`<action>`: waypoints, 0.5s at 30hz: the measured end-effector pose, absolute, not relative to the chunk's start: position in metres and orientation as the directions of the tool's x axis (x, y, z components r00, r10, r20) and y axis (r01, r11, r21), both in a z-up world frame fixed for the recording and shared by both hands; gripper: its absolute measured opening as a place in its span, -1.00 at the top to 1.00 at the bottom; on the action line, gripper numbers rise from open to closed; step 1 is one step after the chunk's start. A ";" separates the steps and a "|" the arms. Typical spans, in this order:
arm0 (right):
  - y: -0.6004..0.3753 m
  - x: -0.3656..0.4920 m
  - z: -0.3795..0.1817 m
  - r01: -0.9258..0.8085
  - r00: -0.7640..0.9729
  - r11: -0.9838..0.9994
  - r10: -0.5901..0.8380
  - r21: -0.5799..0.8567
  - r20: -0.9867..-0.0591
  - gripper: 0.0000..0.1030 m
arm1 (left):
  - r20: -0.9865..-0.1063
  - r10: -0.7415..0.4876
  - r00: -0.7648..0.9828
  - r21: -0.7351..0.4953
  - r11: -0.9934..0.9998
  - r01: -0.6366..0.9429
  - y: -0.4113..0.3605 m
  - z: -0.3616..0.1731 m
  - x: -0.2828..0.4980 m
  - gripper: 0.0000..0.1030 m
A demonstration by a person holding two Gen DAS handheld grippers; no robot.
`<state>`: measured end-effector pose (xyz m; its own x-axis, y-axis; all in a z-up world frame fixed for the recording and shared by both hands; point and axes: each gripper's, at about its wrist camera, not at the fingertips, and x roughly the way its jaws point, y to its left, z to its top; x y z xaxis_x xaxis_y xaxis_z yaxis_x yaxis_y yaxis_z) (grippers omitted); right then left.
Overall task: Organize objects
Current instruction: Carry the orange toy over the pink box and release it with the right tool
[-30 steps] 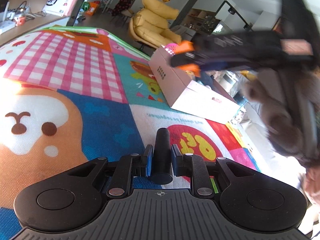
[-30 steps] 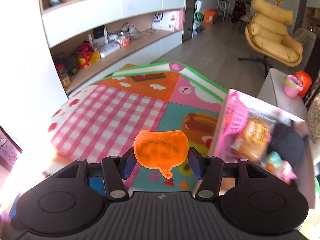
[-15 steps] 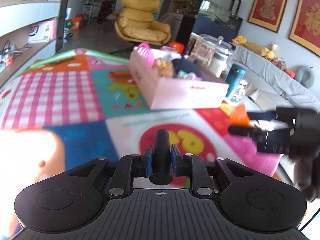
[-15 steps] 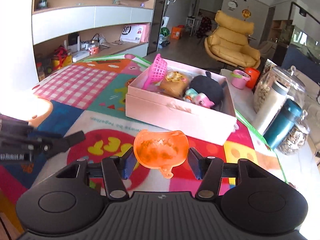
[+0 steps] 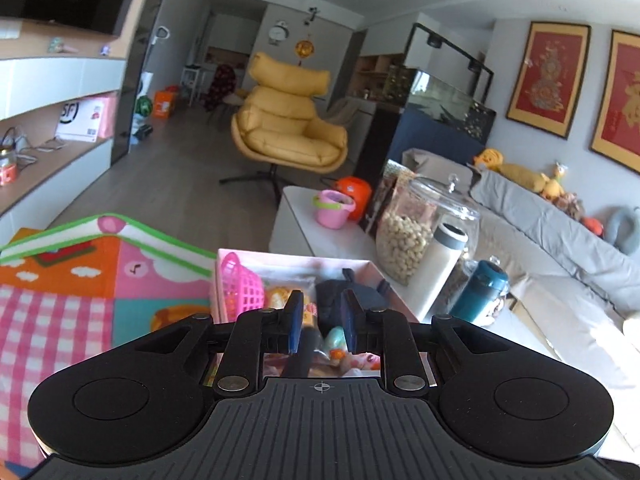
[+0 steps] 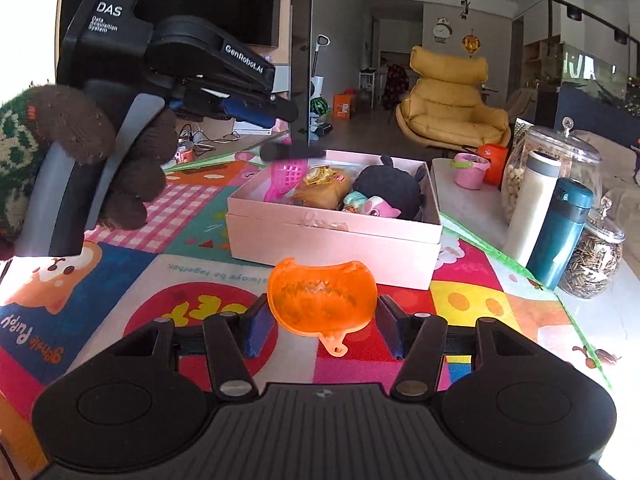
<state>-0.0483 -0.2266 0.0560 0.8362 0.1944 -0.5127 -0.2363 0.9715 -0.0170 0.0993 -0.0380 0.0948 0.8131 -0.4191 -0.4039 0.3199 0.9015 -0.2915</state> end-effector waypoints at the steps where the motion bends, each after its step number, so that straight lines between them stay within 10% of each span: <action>1: -0.229 -0.045 0.057 -0.234 0.837 0.972 0.196 -0.011 -0.511 -0.08 | -0.403 -0.409 0.819 -0.285 0.906 0.312 -0.034 0.092 0.094 0.57; 10: -0.236 0.051 0.115 -0.245 0.858 0.963 0.270 0.114 -0.437 -0.08 | -0.476 -0.316 0.821 -0.172 0.949 0.266 -0.010 0.067 0.047 0.56; 12: -0.234 0.076 0.121 -0.233 0.860 0.967 0.256 0.106 -0.442 -0.46 | -0.482 -0.309 0.820 -0.163 0.951 0.262 -0.008 0.067 0.050 0.56; 15: -0.235 0.088 0.116 -0.188 0.870 0.981 0.185 0.041 -0.457 -0.47 | -0.472 -0.314 0.823 -0.164 0.949 0.268 -0.006 0.067 0.051 0.57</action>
<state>0.0880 -0.2348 0.1155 0.8702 0.1854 -0.4565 -0.1878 0.9814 0.0406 0.0514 -0.0063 0.0674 0.8235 -0.3143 -0.4723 0.2683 0.9493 -0.1640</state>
